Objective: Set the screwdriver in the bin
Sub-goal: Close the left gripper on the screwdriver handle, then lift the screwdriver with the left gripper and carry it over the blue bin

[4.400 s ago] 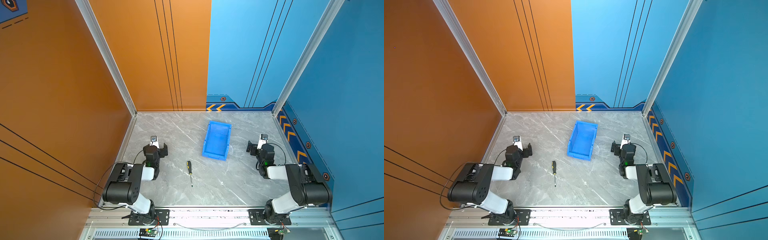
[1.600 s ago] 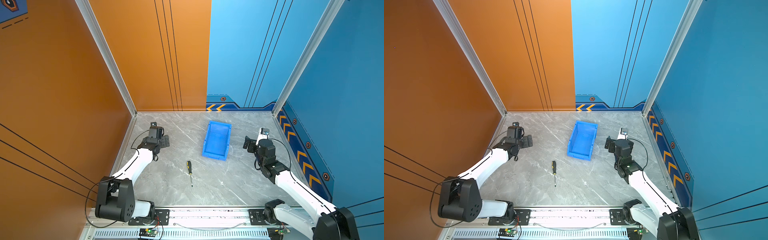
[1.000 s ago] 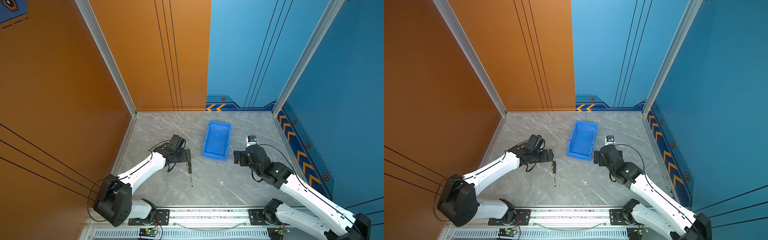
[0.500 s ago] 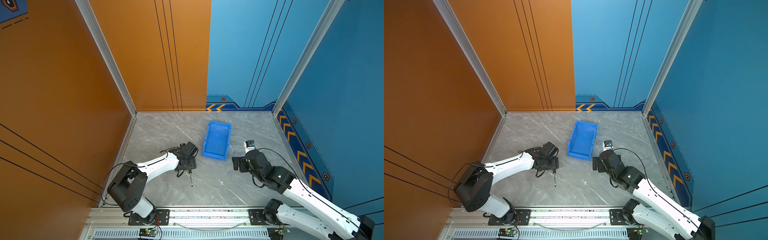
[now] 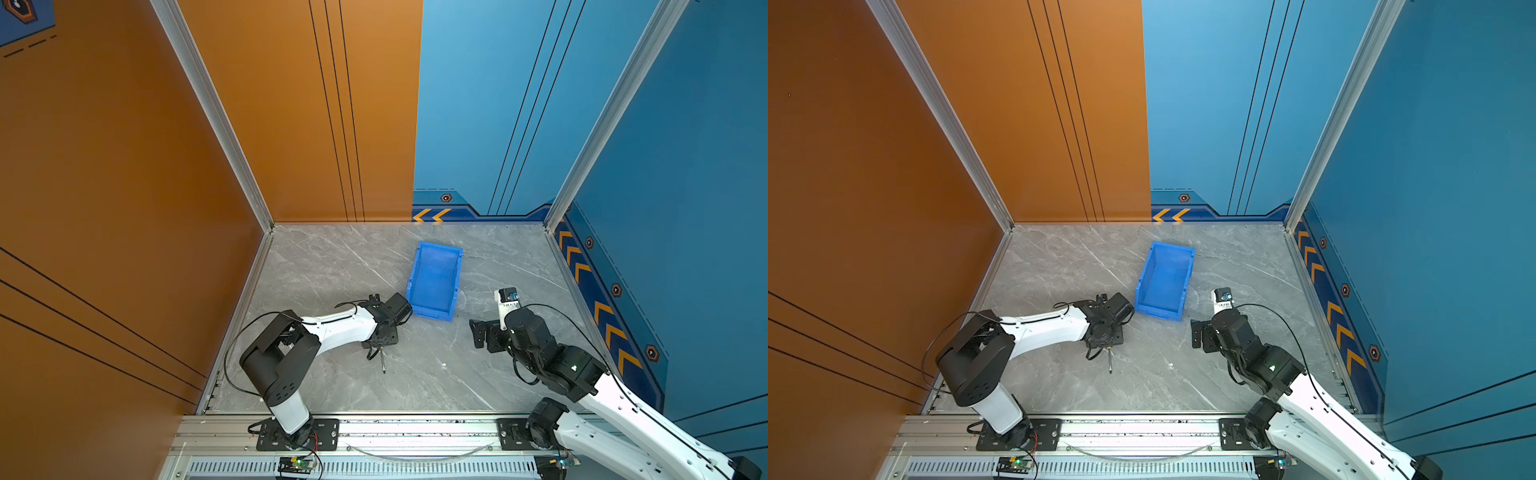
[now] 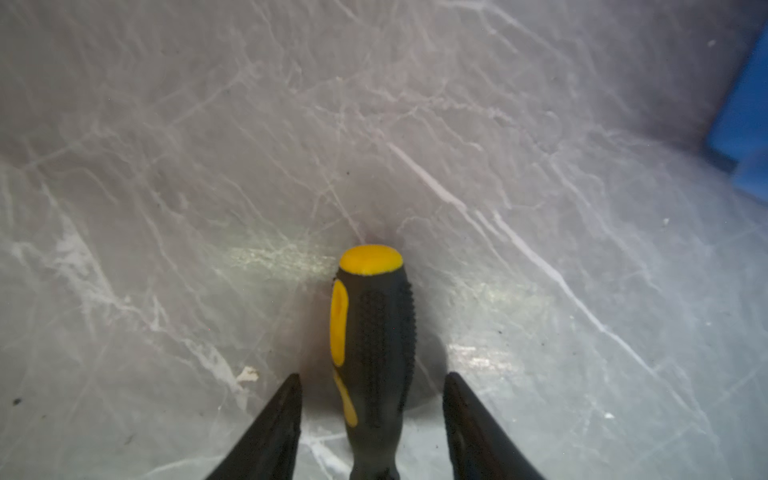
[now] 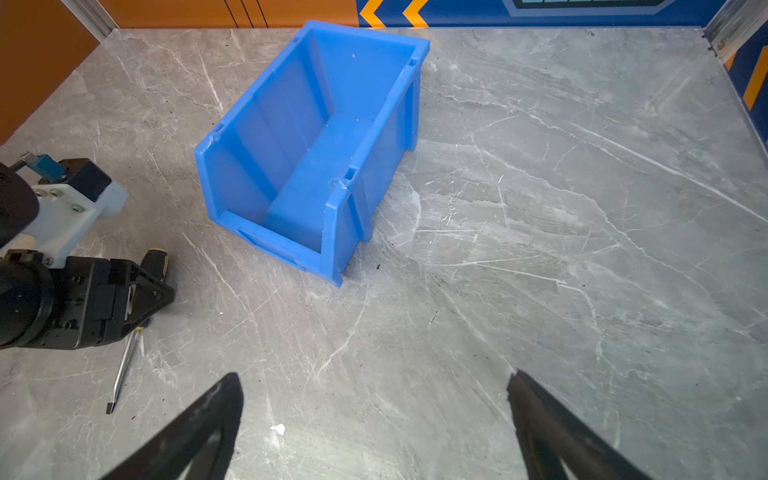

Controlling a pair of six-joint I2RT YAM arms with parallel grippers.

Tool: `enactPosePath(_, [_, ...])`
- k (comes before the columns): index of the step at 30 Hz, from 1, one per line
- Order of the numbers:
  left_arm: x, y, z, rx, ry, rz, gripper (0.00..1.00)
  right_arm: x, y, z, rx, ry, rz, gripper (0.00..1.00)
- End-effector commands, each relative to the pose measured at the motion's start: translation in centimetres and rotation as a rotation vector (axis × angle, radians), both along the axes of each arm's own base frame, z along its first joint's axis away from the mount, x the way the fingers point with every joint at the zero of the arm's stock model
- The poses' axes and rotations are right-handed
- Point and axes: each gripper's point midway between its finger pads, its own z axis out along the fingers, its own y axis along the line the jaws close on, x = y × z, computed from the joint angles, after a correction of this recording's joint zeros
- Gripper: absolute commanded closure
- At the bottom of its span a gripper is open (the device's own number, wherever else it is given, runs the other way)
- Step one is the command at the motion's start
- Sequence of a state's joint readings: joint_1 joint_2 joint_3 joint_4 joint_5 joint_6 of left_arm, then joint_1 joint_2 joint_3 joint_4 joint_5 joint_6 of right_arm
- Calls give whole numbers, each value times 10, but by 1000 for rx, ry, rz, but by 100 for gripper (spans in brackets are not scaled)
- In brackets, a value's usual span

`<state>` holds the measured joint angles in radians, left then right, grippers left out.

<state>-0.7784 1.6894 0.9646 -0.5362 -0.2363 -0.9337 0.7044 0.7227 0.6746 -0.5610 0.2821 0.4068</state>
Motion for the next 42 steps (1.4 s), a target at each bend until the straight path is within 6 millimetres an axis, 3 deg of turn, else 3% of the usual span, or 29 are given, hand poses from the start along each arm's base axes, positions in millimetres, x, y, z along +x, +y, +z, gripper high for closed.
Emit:
enactPosePath(1, [2, 3, 0, 39, -5, 20, 52, 3, -4, -7, -22, 27, 0, 0])
enactPosePath(10, [-2, 10, -7, 64, 23, 25, 79, 9, -1, -8, -21, 33, -14, 0])
enactPosePath(16, [-1, 8, 0, 53, 14, 8, 98, 9, -3, -3, 4, 22, -35, 0])
enactPosePath(25, [8, 7, 45, 22, -79, -35, 100, 9, -3, 4, 24, 3, -32, 0])
enactPosePath(30, [10, 6, 66, -12, -124, -68, 100, 11, 13, 16, 89, -43, 39, 0])
enactPosePath(34, [23, -5, 98, -59, -192, -101, 100, 14, 19, 28, 135, -91, 61, 0])
enactPosePath(42, [46, -21, 147, -107, -273, -155, 100, 20, 16, 29, 110, -85, 47, 0])
